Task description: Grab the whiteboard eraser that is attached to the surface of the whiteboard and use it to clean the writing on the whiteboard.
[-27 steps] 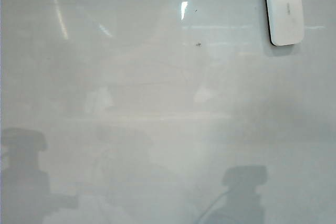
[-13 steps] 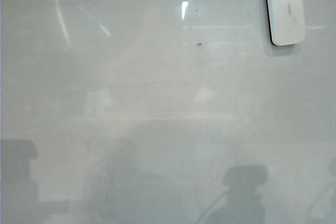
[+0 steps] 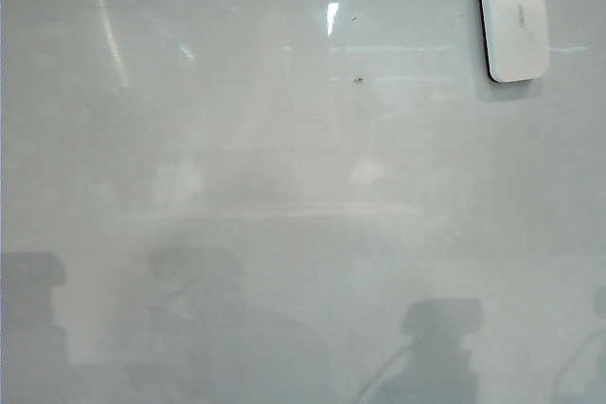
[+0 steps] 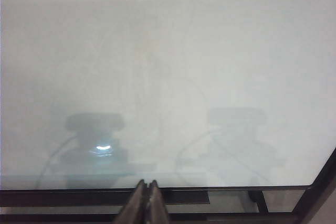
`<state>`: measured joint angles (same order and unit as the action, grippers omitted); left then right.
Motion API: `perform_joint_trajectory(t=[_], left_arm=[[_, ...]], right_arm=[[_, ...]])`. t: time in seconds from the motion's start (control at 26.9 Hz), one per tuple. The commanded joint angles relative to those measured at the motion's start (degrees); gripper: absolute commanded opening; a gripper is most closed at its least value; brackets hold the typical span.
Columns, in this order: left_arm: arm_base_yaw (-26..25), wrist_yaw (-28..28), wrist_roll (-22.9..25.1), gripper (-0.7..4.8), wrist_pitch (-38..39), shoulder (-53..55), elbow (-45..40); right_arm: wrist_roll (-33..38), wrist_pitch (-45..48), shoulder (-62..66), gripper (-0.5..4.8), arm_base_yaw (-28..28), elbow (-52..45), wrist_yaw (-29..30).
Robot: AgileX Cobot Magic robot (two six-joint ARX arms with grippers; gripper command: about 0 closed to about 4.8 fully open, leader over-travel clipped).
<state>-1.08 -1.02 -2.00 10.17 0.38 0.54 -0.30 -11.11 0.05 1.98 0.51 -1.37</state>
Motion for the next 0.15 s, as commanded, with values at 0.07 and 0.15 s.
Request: perform_joint_trajectory(t=[0.07,0.15], left_arm=[[0.0,-0.15,0.02,-0.02,0.42,0.04,-0.02],[0.0,-0.15,0.04,-0.02,0.39,0.04,-0.02]], right_arm=[[-0.15,0.61,-0.02,-0.05,0.04,-0.42,0.02],[-0.15,0.61,-0.02,-0.05,0.04,-0.44,0.02]])
